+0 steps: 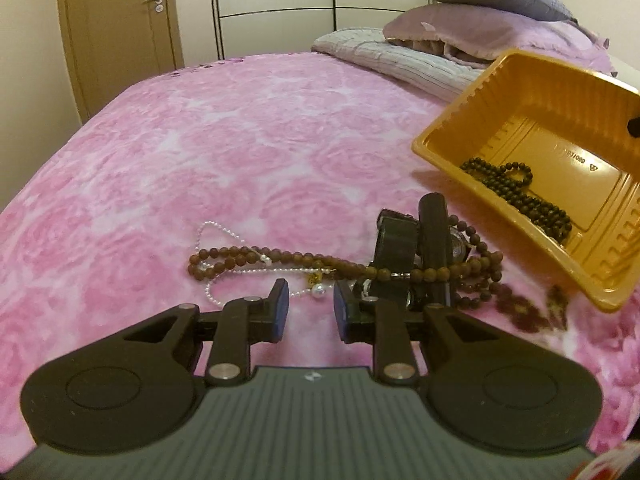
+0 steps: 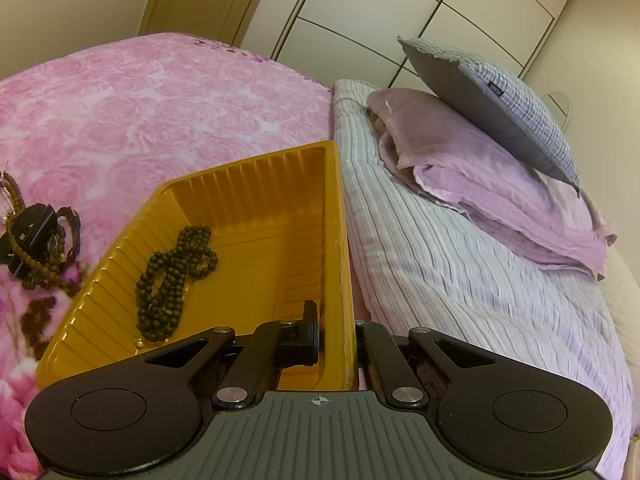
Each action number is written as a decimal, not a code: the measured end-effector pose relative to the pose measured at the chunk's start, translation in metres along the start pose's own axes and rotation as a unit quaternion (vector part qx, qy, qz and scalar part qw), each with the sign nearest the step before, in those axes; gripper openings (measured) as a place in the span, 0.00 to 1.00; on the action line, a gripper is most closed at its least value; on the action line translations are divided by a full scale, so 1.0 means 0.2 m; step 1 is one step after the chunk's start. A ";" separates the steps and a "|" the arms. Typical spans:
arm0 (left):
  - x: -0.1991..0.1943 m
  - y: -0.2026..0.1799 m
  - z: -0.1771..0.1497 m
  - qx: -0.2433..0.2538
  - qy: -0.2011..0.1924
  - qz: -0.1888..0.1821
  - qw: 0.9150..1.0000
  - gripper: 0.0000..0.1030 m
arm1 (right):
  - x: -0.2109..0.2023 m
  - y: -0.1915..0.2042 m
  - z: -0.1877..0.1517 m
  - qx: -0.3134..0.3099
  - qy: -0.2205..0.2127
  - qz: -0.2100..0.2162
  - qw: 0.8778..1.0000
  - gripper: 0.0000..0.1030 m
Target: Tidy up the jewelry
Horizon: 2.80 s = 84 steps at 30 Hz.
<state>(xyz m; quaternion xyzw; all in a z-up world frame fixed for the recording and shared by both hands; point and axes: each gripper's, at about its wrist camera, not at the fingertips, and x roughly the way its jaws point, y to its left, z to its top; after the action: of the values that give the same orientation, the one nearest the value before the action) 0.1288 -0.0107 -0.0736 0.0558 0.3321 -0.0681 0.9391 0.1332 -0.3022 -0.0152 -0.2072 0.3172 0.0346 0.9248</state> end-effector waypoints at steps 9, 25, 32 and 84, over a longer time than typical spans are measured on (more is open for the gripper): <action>0.07 -0.04 -0.01 0.017 0.002 0.005 1.000 0.07 | 0.01 0.00 0.00 -0.001 0.001 -0.001 1.000 0.03; -0.17 -0.09 0.09 0.013 -0.038 -0.016 0.999 0.07 | 0.01 0.00 0.00 0.002 0.001 0.001 1.000 0.03; -0.22 -0.26 0.16 0.023 -0.052 -0.078 0.995 0.07 | 0.02 -0.01 -0.01 0.003 0.004 0.001 1.000 0.03; -0.19 -0.27 0.07 0.015 -0.026 -0.082 0.996 0.24 | 0.01 -0.01 -0.01 0.001 0.001 0.004 1.000 0.03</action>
<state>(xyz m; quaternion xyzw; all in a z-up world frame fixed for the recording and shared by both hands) 0.0993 -0.0615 -0.0421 0.0409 0.3099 -0.1518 0.9377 0.1343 -0.3046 -0.0164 -0.2049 0.3191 0.0377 0.9245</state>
